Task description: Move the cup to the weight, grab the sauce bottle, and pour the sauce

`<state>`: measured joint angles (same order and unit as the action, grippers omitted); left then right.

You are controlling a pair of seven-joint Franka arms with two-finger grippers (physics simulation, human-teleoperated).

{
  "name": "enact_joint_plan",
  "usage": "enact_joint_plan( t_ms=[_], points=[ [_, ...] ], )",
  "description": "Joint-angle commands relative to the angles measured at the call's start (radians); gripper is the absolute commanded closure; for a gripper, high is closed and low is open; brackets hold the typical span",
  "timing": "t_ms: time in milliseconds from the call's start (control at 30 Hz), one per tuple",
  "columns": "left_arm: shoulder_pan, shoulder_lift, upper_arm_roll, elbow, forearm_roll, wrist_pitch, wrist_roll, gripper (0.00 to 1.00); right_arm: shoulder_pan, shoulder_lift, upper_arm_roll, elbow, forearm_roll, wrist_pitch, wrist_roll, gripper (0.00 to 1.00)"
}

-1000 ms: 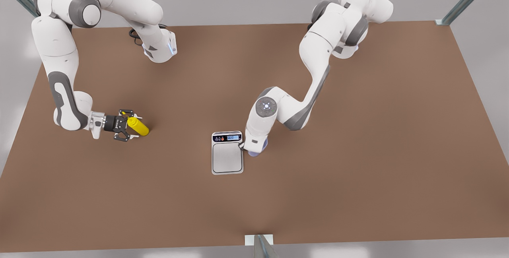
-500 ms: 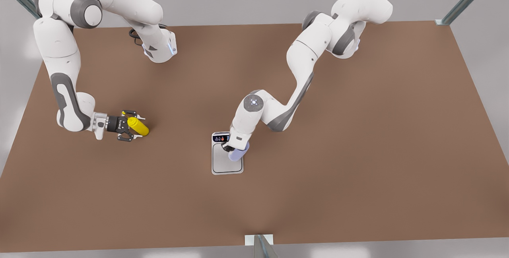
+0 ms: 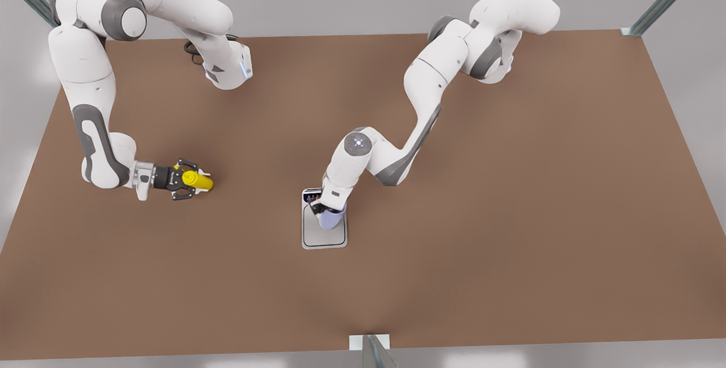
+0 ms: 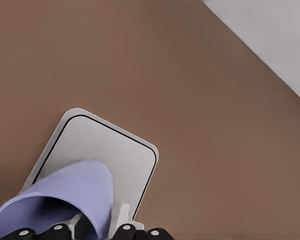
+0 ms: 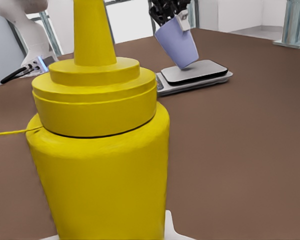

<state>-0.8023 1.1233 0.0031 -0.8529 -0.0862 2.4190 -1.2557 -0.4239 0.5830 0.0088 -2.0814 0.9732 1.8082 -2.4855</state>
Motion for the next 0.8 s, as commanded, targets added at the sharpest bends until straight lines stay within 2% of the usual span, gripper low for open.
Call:
enact_joint_plan(
  t_ms=[0,367,467,633,767],
  points=[
    [0.000,0.000,0.000,0.000,-0.003,0.000,-0.001,0.37,-0.001,-0.002,0.000,0.001,0.001,-0.004,0.007,0.45],
    [0.005,-0.017,0.006,0.002,-0.004,-0.011,-0.010,0.37,-0.012,-0.066,-0.032,0.130,-0.024,-0.130,0.184,0.45],
    [0.009,-0.042,0.003,0.002,-0.007,-0.052,-0.010,0.37,-0.010,-0.095,-0.076,0.224,-0.137,-0.132,0.287,0.45],
    [0.009,-0.088,-0.003,0.000,-0.012,-0.117,-0.011,0.36,0.057,-0.089,-0.073,0.471,-0.386,-0.116,0.482,0.45],
    [0.063,-0.169,0.000,-0.009,-0.015,-0.236,0.001,0.35,0.166,-0.134,-0.066,0.478,-0.521,0.013,0.579,0.45]
  ],
)
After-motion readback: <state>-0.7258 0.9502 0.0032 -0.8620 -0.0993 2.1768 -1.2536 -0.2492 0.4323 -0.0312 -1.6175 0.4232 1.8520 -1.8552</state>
